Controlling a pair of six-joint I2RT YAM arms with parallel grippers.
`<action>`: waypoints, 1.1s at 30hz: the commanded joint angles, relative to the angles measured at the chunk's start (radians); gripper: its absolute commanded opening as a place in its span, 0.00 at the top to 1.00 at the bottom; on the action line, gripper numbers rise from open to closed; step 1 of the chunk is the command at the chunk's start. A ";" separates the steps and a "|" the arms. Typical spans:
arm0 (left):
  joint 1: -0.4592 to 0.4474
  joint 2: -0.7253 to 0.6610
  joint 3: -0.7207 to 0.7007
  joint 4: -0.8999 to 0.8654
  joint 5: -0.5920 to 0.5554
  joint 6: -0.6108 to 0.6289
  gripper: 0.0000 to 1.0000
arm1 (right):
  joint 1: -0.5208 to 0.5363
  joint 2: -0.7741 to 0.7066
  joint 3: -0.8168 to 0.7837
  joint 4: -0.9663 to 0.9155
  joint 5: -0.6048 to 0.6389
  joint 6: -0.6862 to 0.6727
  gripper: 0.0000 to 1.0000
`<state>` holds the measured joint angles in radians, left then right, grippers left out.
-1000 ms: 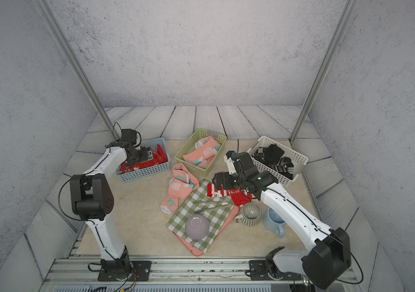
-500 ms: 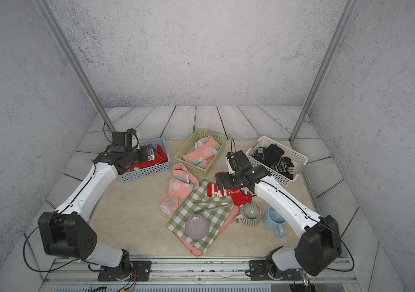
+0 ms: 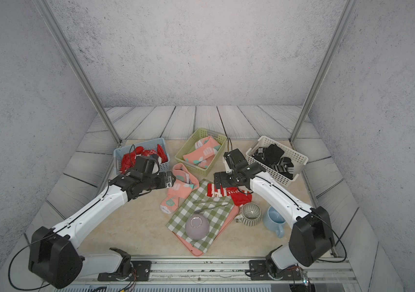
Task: Sort the socks into the basket by color
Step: Pick up the sock from the center of the board.
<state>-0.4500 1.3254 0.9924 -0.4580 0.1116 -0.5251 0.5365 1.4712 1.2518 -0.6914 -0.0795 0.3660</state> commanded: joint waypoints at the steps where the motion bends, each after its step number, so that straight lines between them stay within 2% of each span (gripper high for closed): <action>1: -0.038 0.079 -0.029 0.037 -0.053 -0.077 0.10 | 0.005 0.010 0.005 0.011 -0.037 -0.008 0.01; 6: -0.058 0.234 0.034 0.034 -0.098 -0.070 0.08 | 0.005 0.023 0.004 0.028 -0.052 -0.019 0.01; 13: -0.062 0.326 0.073 0.067 -0.150 -0.043 0.08 | 0.004 0.044 -0.001 0.060 -0.075 -0.021 0.01; 22: -0.062 0.415 0.074 0.157 -0.093 -0.029 0.22 | 0.003 0.079 0.029 0.073 -0.098 -0.039 0.01; 28: -0.062 0.399 0.047 0.166 -0.083 -0.028 0.42 | 0.002 0.080 0.024 0.082 -0.109 -0.041 0.01; 31: -0.064 0.354 0.031 0.156 -0.080 -0.026 0.71 | 0.003 0.081 0.023 0.088 -0.115 -0.038 0.01; 33: -0.066 0.314 0.013 0.155 -0.089 -0.026 0.80 | 0.003 0.086 0.021 0.092 -0.120 -0.035 0.01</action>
<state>-0.5076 1.7077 1.0275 -0.2993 0.0273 -0.5549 0.5377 1.5467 1.2518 -0.6086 -0.1833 0.3386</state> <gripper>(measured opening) 0.233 0.988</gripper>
